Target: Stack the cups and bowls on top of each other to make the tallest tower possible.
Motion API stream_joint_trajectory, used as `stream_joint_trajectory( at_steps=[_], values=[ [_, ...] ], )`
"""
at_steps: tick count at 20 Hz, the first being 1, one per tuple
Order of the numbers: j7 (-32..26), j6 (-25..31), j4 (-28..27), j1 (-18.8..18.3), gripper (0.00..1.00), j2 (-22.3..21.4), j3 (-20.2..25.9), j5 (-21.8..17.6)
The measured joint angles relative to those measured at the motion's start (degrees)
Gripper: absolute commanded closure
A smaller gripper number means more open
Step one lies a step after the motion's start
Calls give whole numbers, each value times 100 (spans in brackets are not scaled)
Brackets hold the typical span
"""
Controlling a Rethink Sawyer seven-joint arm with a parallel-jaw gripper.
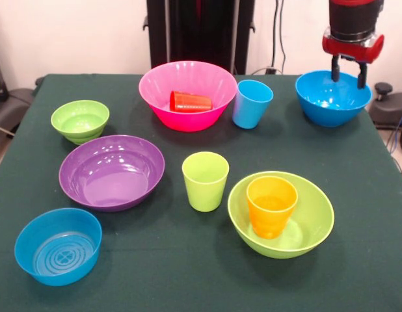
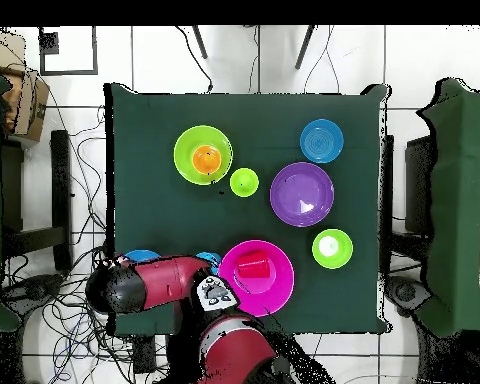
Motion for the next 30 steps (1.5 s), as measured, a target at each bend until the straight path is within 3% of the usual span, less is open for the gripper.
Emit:
stream_joint_trajectory(
  at_steps=[16, 21, 26, 30],
  values=[
    [0, 41, 3, -205, 0, -162, 237, 0],
    [0, 41, -168, 67, 0, 16, 22, -13],
    [0, 41, -493, 745, 0, 359, -615, -37],
    [0, 41, -613, 1051, 0, 507, -945, -38]
  ],
)
